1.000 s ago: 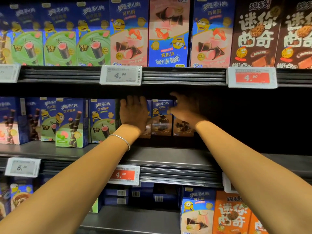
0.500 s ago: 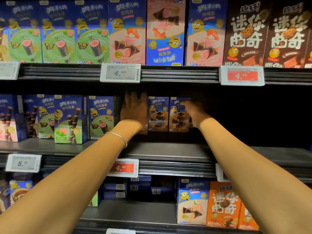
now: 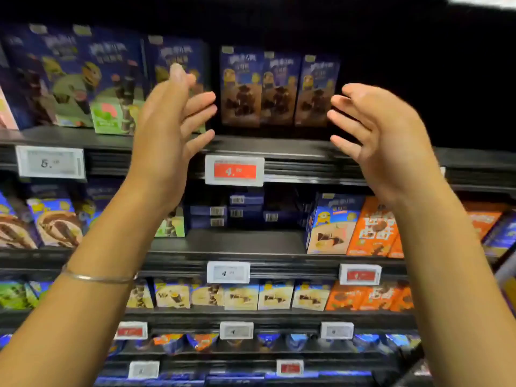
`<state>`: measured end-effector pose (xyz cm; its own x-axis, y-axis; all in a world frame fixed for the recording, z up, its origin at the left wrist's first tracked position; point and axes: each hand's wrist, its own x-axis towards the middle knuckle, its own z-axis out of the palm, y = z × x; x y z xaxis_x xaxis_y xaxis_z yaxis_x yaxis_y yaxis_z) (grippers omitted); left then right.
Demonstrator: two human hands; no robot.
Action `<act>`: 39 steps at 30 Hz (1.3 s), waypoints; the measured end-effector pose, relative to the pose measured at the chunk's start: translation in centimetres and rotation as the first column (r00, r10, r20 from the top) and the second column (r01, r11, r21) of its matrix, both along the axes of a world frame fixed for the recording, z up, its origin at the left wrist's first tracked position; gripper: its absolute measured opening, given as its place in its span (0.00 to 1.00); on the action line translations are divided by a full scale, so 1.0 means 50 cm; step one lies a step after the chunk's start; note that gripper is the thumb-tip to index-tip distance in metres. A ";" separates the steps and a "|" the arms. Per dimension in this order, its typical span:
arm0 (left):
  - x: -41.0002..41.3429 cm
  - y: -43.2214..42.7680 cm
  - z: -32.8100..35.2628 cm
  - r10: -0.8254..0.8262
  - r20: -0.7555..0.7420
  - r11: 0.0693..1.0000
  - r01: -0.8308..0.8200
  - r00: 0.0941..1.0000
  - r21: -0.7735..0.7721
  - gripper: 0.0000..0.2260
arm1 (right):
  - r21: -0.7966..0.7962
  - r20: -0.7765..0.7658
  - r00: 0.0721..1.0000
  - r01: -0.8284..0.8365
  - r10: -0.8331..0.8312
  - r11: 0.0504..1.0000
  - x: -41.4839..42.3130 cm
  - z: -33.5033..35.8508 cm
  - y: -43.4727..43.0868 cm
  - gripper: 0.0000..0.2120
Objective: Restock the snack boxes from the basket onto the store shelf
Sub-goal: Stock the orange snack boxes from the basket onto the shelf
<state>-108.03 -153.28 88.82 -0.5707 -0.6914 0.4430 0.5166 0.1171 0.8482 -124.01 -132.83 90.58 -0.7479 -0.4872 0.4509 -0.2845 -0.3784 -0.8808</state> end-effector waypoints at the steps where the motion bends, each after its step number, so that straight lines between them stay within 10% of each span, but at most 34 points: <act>1: 0.037 0.009 -0.047 0.004 -0.022 1.000 -0.004 1.000 0.017 0.24 | -0.025 0.007 1.000 -0.010 0.011 1.000 0.035 -0.038 0.019 0.18; 5: 0.159 0.071 -0.288 0.113 0.030 0.980 -0.116 0.993 0.160 0.17 | 0.059 0.190 0.981 -0.055 0.042 0.997 0.151 -0.249 0.049 0.14; 12: 0.280 0.201 -0.737 -0.139 0.583 0.770 -0.283 0.800 0.572 0.16 | 0.496 0.675 0.719 -0.281 -0.162 0.821 0.283 -0.718 0.084 0.06; 23: 0.369 0.307 -1.394 -0.424 0.764 0.599 -0.482 0.486 0.639 0.28 | 0.669 0.741 0.482 -0.467 -0.467 0.579 0.424 -1.387 0.176 0.10; 30: 0.330 0.309 -1.782 -0.568 0.686 0.530 -0.435 0.454 0.728 0.29 | 0.590 0.800 0.263 -0.510 -0.539 0.627 0.455 -1.815 0.164 0.07; 39: 0.245 0.310 -2.036 -0.443 0.723 0.572 -0.455 0.530 0.683 0.33 | 0.438 0.876 -0.008 -0.403 -0.482 0.804 0.436 -2.113 0.113 0.31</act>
